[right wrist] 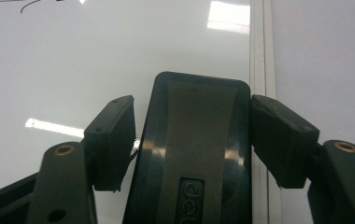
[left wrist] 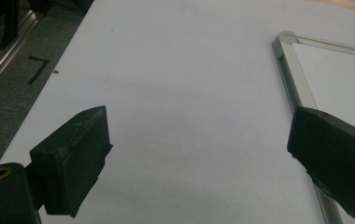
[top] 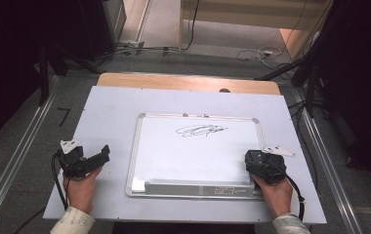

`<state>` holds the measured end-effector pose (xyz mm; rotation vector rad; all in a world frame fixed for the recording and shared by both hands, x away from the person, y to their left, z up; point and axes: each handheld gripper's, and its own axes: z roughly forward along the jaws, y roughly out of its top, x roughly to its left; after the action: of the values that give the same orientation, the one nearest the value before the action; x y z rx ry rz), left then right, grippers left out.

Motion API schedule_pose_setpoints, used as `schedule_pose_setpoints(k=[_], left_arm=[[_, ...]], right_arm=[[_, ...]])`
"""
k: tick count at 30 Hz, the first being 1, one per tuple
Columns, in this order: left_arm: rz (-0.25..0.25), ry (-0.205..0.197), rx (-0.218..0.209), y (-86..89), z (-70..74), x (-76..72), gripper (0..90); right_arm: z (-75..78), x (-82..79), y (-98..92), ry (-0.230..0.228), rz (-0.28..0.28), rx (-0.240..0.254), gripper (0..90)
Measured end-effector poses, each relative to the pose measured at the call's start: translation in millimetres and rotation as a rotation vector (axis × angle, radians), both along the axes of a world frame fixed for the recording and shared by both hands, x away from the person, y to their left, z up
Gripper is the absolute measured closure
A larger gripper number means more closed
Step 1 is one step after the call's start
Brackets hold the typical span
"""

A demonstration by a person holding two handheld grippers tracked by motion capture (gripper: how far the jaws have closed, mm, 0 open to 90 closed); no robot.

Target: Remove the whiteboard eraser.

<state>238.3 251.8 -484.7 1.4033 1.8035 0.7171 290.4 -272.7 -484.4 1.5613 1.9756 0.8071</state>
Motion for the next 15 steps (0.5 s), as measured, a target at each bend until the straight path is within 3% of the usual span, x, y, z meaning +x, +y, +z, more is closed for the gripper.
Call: schedule_pose_setpoints(k=[15], left_arm=[[0.001,0.001,-0.004,0.6,0.0,-0.6,6.3]], right_arm=[[-4.9,2.8,-0.3,0.035,-0.021,0.016,34.4]])
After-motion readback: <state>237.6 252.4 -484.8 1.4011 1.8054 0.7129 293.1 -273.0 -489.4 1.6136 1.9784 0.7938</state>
